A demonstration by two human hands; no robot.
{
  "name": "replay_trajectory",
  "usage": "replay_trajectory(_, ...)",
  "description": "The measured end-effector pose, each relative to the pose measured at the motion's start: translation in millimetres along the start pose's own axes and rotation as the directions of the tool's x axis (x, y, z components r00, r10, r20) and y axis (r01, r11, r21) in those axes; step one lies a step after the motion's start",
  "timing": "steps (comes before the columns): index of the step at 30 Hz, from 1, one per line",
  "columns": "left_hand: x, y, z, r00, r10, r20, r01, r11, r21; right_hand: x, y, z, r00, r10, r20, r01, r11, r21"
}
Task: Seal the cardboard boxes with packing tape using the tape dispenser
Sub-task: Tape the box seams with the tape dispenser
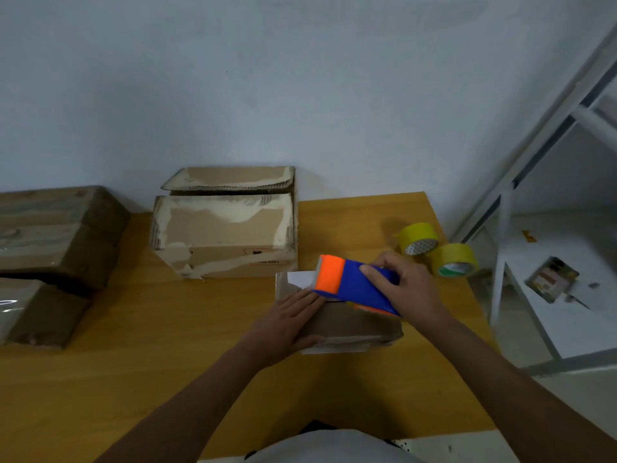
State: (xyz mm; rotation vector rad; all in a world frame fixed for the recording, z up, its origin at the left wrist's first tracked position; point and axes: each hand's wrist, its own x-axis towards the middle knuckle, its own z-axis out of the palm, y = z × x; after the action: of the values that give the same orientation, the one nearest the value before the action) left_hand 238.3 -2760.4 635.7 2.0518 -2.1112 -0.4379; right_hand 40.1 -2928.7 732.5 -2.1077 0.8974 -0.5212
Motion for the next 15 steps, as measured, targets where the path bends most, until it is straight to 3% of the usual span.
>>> replay_trajectory(4, 7.3, -14.5, -7.0, 1.0, -0.03, -0.007, 0.031, 0.995, 0.097, 4.8, 2.3, -1.7, 0.999, -0.017, 0.035, 0.017, 1.0, -0.01)
replay_trajectory(15, 6.4, -20.1, 0.7, 0.994, -0.071, -0.086, 0.059, 0.99, -0.128, 27.5, -9.4, 16.7, 0.984, -0.129, 0.125, 0.131, 0.991, -0.006)
